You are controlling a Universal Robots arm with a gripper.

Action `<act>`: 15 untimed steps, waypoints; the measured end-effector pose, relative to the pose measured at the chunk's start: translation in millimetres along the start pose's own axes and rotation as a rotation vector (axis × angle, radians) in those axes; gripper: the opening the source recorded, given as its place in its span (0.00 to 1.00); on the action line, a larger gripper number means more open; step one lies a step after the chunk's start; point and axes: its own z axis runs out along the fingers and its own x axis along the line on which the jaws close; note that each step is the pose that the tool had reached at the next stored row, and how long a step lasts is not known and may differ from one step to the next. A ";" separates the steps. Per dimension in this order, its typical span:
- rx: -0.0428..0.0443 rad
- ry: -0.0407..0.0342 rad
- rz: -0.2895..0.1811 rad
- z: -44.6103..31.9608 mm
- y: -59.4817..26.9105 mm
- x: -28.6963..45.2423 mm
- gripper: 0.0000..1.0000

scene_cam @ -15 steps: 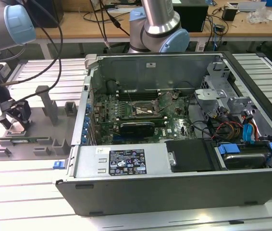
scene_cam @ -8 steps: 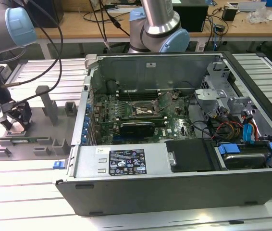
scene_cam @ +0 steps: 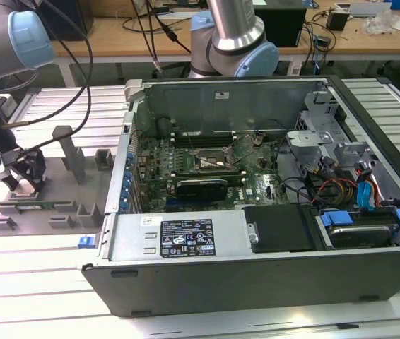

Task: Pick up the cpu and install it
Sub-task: 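Pick up the cpu and move it towards the insertion slot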

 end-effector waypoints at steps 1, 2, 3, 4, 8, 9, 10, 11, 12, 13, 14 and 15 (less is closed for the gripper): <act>-0.0001 -0.0003 0.000 -0.3 0.0 0.0 0.55; -0.0002 -0.0005 0.000 -2.2 0.1 -0.2 0.55; 0.0000 -0.0002 0.000 -4.6 0.2 -0.2 0.55; 0.0000 -0.0001 0.000 -7.7 0.3 -0.3 0.55; 0.0000 -0.0001 0.000 -16.5 0.7 -0.6 0.55; -0.0002 -0.0003 0.000 -16.5 0.7 -0.6 0.55; -0.0001 -0.0002 0.000 -16.6 0.7 -0.6 0.55; 0.0000 0.0000 0.000 -16.8 0.7 -0.6 0.55; -0.0001 -0.0001 0.000 -16.8 0.7 -0.6 0.55; 0.0000 -0.0001 0.000 -16.8 0.7 -0.6 0.55; -0.0001 -0.0001 0.000 -16.8 0.7 -0.6 0.55; 0.0000 -0.0001 0.000 -16.9 0.7 -0.6 0.55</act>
